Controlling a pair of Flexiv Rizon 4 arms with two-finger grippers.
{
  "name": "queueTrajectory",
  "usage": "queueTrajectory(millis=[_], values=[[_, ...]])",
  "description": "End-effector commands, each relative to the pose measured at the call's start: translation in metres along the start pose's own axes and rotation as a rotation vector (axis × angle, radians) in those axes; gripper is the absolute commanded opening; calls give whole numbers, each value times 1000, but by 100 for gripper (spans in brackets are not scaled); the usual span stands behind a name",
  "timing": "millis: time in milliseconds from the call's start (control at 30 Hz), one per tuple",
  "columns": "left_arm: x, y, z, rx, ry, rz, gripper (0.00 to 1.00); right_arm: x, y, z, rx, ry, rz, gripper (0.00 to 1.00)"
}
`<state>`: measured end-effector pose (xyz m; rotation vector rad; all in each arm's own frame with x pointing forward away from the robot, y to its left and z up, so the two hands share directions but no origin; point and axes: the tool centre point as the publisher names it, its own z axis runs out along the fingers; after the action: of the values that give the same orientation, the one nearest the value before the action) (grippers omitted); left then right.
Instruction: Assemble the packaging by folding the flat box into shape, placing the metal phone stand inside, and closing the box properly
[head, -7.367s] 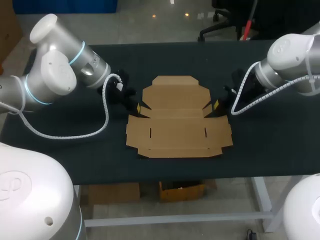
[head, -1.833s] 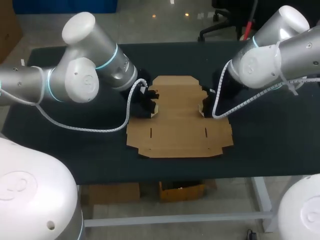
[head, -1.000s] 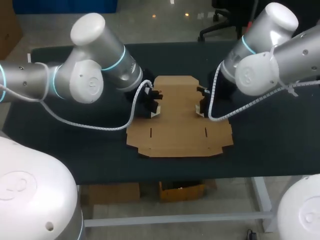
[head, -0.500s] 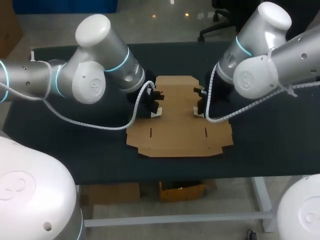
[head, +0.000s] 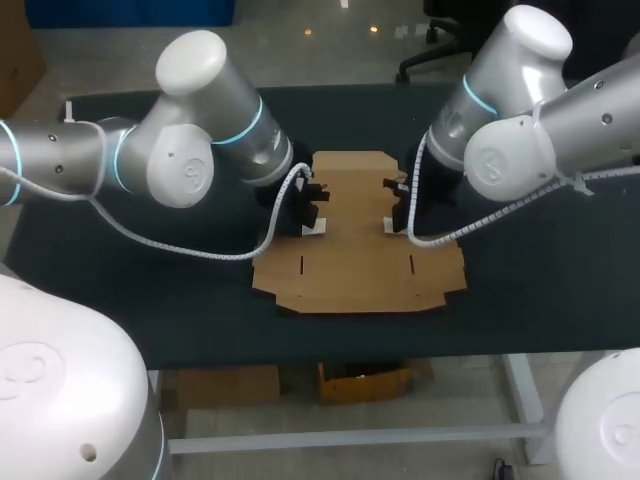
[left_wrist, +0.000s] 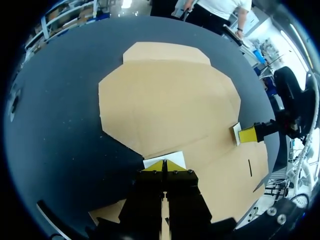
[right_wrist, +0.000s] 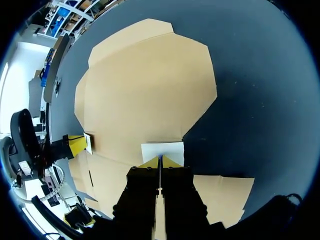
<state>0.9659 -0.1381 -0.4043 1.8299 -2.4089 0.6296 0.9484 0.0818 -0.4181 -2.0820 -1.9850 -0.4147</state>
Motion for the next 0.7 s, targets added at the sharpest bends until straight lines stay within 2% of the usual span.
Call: queueTrajectory(millis=[33,700], values=[[3,-1,4,-4,-11,0,0,2,1,2,6,-8,3,0],[2,2,16,-42,-24,-23,0,-5,-2,12,33,-18,36,0]])
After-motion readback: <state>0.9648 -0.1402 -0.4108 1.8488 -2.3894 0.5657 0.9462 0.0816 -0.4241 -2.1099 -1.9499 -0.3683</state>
